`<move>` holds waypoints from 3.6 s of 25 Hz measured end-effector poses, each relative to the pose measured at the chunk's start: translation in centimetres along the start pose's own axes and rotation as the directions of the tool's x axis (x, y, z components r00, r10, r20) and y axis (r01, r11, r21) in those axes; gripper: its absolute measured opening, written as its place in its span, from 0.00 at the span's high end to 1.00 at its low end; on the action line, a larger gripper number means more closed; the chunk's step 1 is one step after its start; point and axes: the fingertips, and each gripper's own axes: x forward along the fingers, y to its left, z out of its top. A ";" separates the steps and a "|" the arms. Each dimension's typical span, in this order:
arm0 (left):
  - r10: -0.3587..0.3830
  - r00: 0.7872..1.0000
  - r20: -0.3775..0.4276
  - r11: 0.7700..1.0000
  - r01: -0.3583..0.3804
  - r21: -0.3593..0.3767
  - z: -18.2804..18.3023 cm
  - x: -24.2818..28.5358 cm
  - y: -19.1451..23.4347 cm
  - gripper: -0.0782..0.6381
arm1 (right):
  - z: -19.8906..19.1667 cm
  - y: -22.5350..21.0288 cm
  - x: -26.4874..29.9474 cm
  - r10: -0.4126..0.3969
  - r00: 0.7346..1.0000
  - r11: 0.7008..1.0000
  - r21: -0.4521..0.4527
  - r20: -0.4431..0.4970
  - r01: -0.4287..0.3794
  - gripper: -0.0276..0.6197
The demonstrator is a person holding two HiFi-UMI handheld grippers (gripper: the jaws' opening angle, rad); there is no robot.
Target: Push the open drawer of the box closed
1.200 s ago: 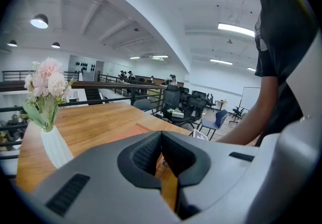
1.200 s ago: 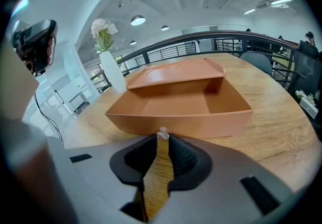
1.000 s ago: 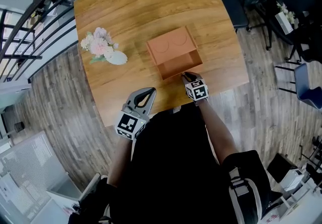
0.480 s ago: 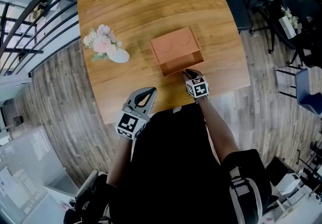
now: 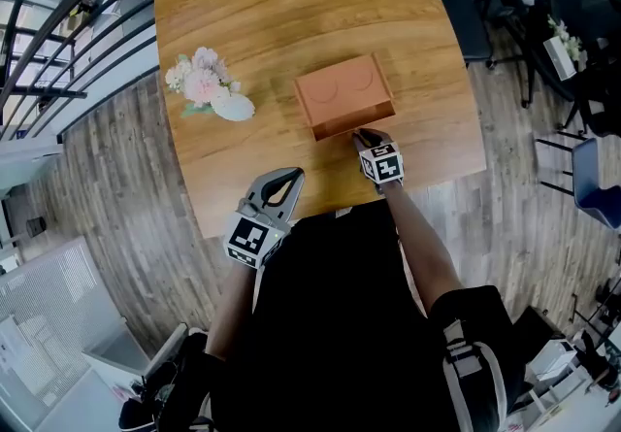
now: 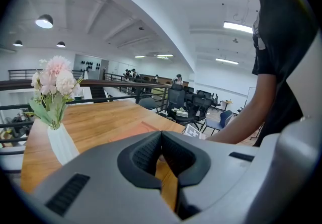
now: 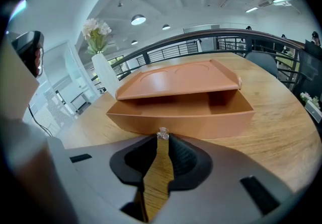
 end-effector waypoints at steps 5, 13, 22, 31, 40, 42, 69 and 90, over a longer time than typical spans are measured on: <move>0.008 1.000 0.014 1.000 -0.008 0.001 0.3 0.2 0.4 0.86 | 0.6 -0.2 0.4 -0.001 1.000 1.000 -0.004 0.002 0.001 0.82; 0.021 1.000 0.009 1.000 -0.020 -0.013 0.2 0.2 1.0 0.86 | 1.6 -0.4 1.1 0.005 1.000 1.000 -0.010 0.005 -0.005 0.82; 0.042 0.999 -0.004 0.999 -0.042 -0.034 -0.1 0.0 1.4 0.86 | 2.7 -0.7 1.7 0.011 1.000 1.000 -0.009 0.008 -0.011 0.82; 0.059 0.998 0.012 0.998 -0.059 -0.034 0.3 0.0 1.7 0.86 | 3.5 -1.0 2.3 0.014 1.000 1.000 0.001 0.016 -0.014 0.82; 0.061 0.998 0.015 0.998 -0.061 -0.032 0.2 0.1 1.6 0.86 | 3.5 -1.0 2.4 0.021 1.000 1.000 0.000 0.018 -0.021 0.82; 0.062 0.998 0.016 0.998 -0.061 -0.033 0.2 0.0 1.5 0.86 | 3.4 -0.9 2.4 0.021 1.000 1.000 0.001 0.018 -0.021 0.82; -0.017 0.999 0.030 1.000 0.018 -0.013 -0.1 0.6 -0.3 0.86 | 1.5 -0.3 -3.7 -0.014 0.995 0.997 -0.074 0.098 0.021 0.93; -0.137 0.990 0.031 0.990 0.135 0.043 0.0 1.7 -2.9 0.86 | 4.2 4.0 -13.7 0.013 0.970 0.971 -0.235 0.243 0.045 0.93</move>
